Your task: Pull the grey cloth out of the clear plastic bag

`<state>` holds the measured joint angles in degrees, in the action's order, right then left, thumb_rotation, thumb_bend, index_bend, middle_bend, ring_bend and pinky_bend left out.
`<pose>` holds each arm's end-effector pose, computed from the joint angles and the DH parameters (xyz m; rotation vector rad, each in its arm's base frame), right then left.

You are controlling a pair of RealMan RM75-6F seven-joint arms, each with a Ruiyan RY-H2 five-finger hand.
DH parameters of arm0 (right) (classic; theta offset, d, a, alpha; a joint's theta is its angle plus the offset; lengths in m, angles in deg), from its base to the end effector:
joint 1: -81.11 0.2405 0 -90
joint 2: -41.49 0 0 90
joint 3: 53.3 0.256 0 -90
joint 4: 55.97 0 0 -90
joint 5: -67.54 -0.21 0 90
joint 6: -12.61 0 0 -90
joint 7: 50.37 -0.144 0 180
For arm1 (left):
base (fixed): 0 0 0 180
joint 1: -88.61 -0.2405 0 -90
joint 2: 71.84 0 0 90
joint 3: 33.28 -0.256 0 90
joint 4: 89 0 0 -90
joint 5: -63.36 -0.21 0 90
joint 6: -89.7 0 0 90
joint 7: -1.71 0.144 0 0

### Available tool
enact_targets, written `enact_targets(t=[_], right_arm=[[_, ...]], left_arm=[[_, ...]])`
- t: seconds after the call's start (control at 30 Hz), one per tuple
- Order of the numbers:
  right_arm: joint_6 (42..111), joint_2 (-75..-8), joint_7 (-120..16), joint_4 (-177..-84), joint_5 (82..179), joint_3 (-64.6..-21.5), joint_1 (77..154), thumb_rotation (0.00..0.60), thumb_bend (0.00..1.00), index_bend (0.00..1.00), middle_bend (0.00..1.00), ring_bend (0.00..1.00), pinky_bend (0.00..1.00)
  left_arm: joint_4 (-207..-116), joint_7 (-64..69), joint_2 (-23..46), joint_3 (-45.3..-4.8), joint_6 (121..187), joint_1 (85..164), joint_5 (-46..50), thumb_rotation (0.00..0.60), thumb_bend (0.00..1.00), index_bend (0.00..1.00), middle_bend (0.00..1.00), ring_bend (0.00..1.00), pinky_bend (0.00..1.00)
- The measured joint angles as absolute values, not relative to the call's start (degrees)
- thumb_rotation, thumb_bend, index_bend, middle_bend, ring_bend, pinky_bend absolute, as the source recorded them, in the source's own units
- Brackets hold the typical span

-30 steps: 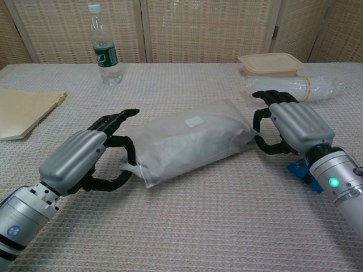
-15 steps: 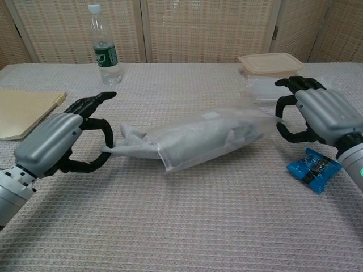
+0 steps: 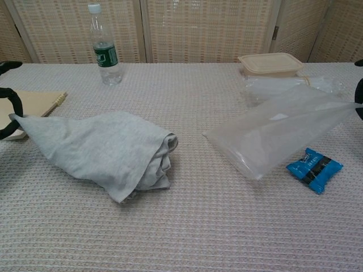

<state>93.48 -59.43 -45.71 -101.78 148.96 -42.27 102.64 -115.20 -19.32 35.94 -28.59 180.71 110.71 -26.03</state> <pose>-0.3131 -0.3031 0.0381 1.3719 -0.6070 0.8835 -0.3118 0.2894 0.0309 -1.4789 -0.5985 -1.2001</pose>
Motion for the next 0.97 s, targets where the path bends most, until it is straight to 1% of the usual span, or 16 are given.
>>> enact_targets(t=[0.03,0.1,0.13,0.17,0.23,0.33,0.37,0.4,0.47,0.57,0.6,0.63,0.7,0.8,0.87,0.97], right_arm=[[93.00,-59.08,-45.88,-102.09,148.84,-42.46,102.46,0.600,0.50,0.36,0.03,0.00,0.00],[92.24,-58.19,-45.98,-103.35,148.72,-42.84,102.08,0.600,0.38,0.10,0.00,0.00,0.00],[92.07,-57.46,-45.89,-104.63,148.67,-43.06,101.80,0.600,0.32,0.02,0.00,0.00,0.00],[92.05,-56.85,-45.79,-105.82,148.66,-43.21,101.56,0.600,0.28,0.00,0.00,0.00,0.00],[92.40,-55.09,-45.36,-109.39,148.76,-43.56,100.86,0.600,0.18,0.00,0.00,0.00,0.00],[93.87,-51.61,-43.99,-116.41,149.39,-44.35,99.41,0.600,0.12,0.00,0.00,0.00,0.00],[94.50,-50.33,-43.29,-118.85,149.69,-44.69,98.85,0.600,0.11,0.00,0.00,0.00,0.00],[95.45,-48.43,-42.01,-122.32,150.12,-45.22,98.00,0.600,0.11,0.00,0.00,0.00,0.00],[97.16,-45.26,-39.22,-127.89,150.81,-46.14,96.48,0.600,0.11,0.00,0.00,0.00,0.00],[100.43,-39.69,-33.47,-137.32,151.84,-47.98,93.31,0.600,0.11,0.00,0.00,0.00,0.00],[101.81,-37.34,-31.39,-140.80,152.31,-48.90,91.81,0.600,0.11,0.00,0.00,0.00,0.00],[102.84,-35.55,-30.10,-143.07,152.77,-49.73,90.57,0.600,0.11,0.00,0.00,0.00,0.00],[105.12,-32.01,-28.64,-146.51,154.12,-52.10,87.66,0.600,0.11,0.00,0.00,0.00,0.00],[106.19,-29.56,-29.26,-147.83,155.66,-54.65,85.63,0.600,0.11,0.00,0.00,0.00,0.00],[105.84,-28.33,-30.45,-148.44,156.62,-55.23,85.19,0.600,0.11,0.00,0.00,0.00,0.00],[105.00,-26.63,-32.41,-149.65,157.08,-55.76,84.69,0.600,0.11,0.00,0.00,0.00,0.00]], left_arm=[[-115.55,-19.65,35.69,-28.79,180.37,110.57,-26.03,0.600,0.32,0.28,0.01,0.00,0.00],[-117.07,-19.70,35.13,-29.29,179.90,110.48,-26.26,0.600,0.19,0.08,0.00,0.00,0.00],[-118.04,-19.62,34.83,-29.48,179.80,110.49,-26.42,0.594,0.15,0.03,0.00,0.00,0.00],[-119.22,-19.50,34.46,-29.68,179.71,110.51,-26.58,0.580,0.13,0.00,0.00,0.00,0.00],[-122.83,-18.94,33.26,-30.12,179.36,110.55,-26.93,0.545,0.11,0.00,0.00,0.00,0.00],[-130.29,-16.90,30.34,-30.72,178.23,110.49,-27.06,0.528,0.10,0.03,0.00,0.00,0.00],[-133.11,-15.87,29.11,-30.91,177.67,110.41,-26.95,0.529,0.10,0.04,0.00,0.00,0.00],[-138.46,-13.84,26.67,-31.31,176.43,110.24,-26.55,0.527,0.10,0.07,0.00,0.00,0.00],[-144.63,-11.86,23.75,-31.75,174.92,110.00,-25.84,0.523,0.09,0.10,0.00,0.00,0.00],[-158.81,-7.90,16.65,-32.89,172.31,109.15,-24.08,0.528,0.09,0.13,0.00,0.00,0.00],[-166.03,-5.39,12.52,-33.68,171.63,108.32,-23.29,0.529,0.09,0.13,0.00,0.00,0.00],[-168.76,-4.16,10.76,-34.05,171.53,107.85,-23.00,0.529,0.09,0.14,0.00,0.00,0.00],[-176.86,1.05,4.51,-35.31,171.94,105.69,-22.10,0.529,0.09,0.14,0.00,0.00,0.00],[-183.60,8.09,-1.70,-36.48,174.55,102.53,-21.77,0.529,0.10,0.15,0.00,0.00,0.00],[-184.89,10.29,-2.88,-37.13,177.35,100.27,-22.34,0.533,0.11,0.17,0.00,0.00,0.00],[-183.51,11.74,-3.08,-37.85,183.46,96.74,-24.78,0.532,0.11,0.18,0.00,0.00,0.00]])
